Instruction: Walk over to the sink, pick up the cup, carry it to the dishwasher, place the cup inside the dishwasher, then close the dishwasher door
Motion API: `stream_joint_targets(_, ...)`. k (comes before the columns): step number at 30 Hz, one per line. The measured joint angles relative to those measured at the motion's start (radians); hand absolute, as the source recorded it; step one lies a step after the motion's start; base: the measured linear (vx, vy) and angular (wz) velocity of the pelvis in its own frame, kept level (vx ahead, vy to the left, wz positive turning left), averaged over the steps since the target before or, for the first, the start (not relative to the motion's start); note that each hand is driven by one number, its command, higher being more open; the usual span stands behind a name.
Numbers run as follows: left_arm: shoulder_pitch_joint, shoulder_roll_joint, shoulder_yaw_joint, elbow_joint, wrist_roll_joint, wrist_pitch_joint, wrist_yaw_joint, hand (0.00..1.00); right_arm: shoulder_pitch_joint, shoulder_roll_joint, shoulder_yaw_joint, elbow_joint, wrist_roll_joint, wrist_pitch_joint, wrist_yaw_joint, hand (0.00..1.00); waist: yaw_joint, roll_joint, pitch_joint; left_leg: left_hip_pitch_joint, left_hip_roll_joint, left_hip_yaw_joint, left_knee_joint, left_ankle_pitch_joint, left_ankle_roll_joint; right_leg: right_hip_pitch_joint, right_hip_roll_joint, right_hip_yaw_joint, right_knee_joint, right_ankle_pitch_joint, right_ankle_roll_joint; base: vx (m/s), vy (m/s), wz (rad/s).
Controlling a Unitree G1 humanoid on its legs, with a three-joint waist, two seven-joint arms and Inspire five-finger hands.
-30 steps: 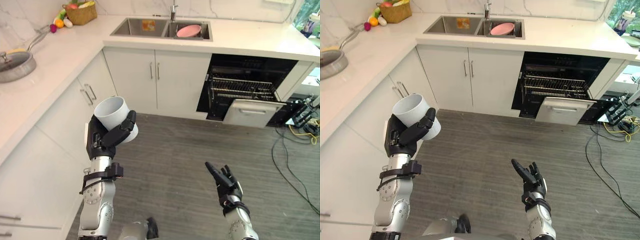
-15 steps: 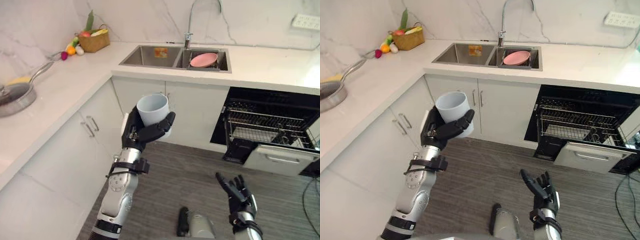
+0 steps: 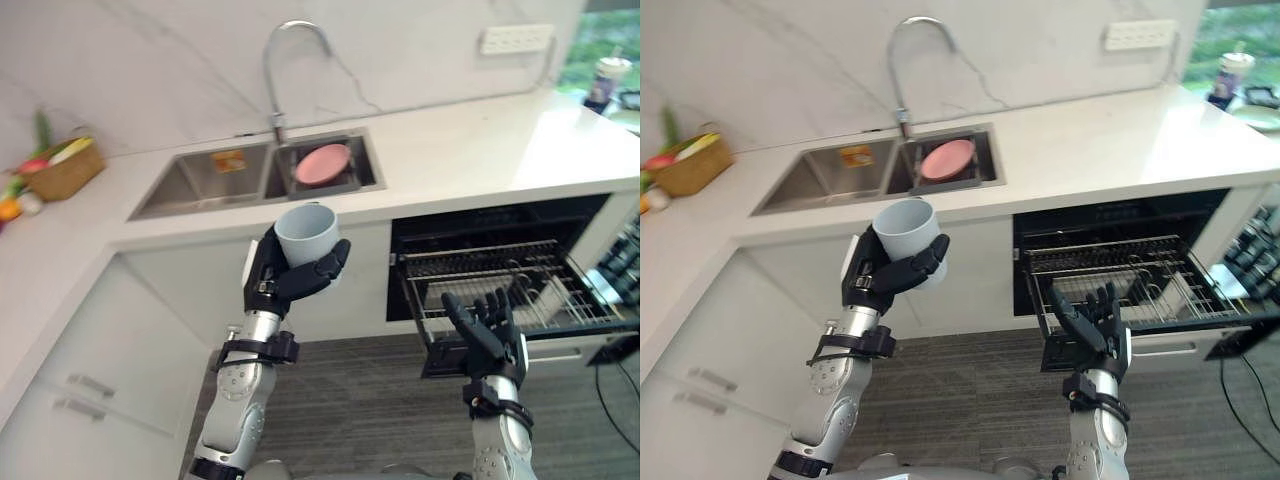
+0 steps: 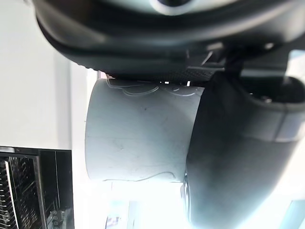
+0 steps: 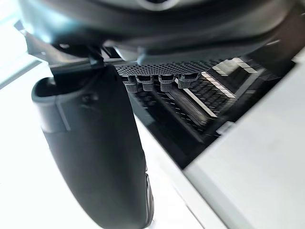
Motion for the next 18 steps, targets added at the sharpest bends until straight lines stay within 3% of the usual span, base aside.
stream_joint_targets(2,0.022,0.008,0.036,-0.034,-0.001,-0.011,0.012,0.00,0.000,-0.013,0.013,-0.035,-0.025,0.000,0.000,1.00,0.001,0.001,0.001,-0.009,-0.035,-0.028,-0.120,0.084,-0.004,0.032,-0.009,0.066,-0.011,-0.018,0.033,0.43,0.225,-1.28)
stream_joint_targets(3,0.034,0.013,0.051,-0.051,-0.002,-0.021,0.013,0.00,0.010,-0.027,0.012,-0.055,-0.042,0.000,-0.001,1.00,-0.001,0.010,-0.002,-0.007,-0.038,-0.020,-0.173,0.172,-0.005,0.065,-0.011,0.083,-0.011,-0.038,0.068,0.45,0.266,-0.98)
stream_joint_targets(4,0.046,0.013,0.057,-0.062,-0.002,-0.049,0.012,0.00,0.026,-0.051,0.010,-0.089,-0.046,0.000,-0.001,1.00,-0.001,0.037,-0.013,-0.008,-0.028,-0.012,-0.187,0.309,0.013,0.088,-0.002,0.089,-0.003,-0.070,0.114,0.45,0.285,-0.90)
stream_joint_targets(5,0.049,0.021,0.065,-0.060,-0.003,-0.070,0.012,0.00,0.024,-0.048,0.011,-0.090,-0.051,-0.003,0.000,1.00,0.003,0.027,-0.017,-0.001,-0.035,0.009,-0.151,0.318,0.003,0.101,-0.017,0.100,0.004,-0.094,0.128,0.41,0.291,-0.77)
stream_joint_targets(7,0.043,0.039,0.098,-0.073,-0.004,-0.085,0.028,0.00,0.034,-0.036,0.014,-0.170,-0.055,0.003,-0.001,1.00,-0.003,-0.008,-0.020,-0.005,-0.076,0.051,-0.107,0.257,0.042,0.097,-0.086,0.112,-0.004,-0.091,0.168,0.35,0.283,-0.65)
stream_joint_targets(10,0.039,0.027,0.119,-0.106,-0.003,-0.086,0.086,0.00,0.006,-0.038,-0.003,-0.235,-0.046,0.025,0.013,1.00,-0.014,-0.011,-0.015,-0.002,-0.096,0.118,-0.068,0.197,0.077,0.112,-0.136,0.107,-0.068,-0.048,0.223,0.22,0.223,-0.54)
stream_joint_targets(13,0.031,0.019,0.100,-0.148,-0.003,-0.083,0.093,0.00,0.004,-0.030,-0.046,-0.255,-0.034,0.044,0.027,1.00,-0.026,-0.014,-0.013,0.026,-0.109,0.150,-0.064,0.164,0.097,0.119,-0.162,0.089,-0.070,0.000,0.256,0.12,0.198,-0.30)
stream_joint_targets(18,-0.034,0.012,0.091,-0.171,-0.003,-0.070,0.093,0.00,0.004,-0.009,-0.092,-0.256,-0.036,0.078,0.023,1.00,-0.045,-0.017,-0.008,0.058,-0.146,0.172,-0.077,0.130,0.124,-0.002,-0.209,0.011,0.174,0.049,0.279,0.05,0.166,-0.12)
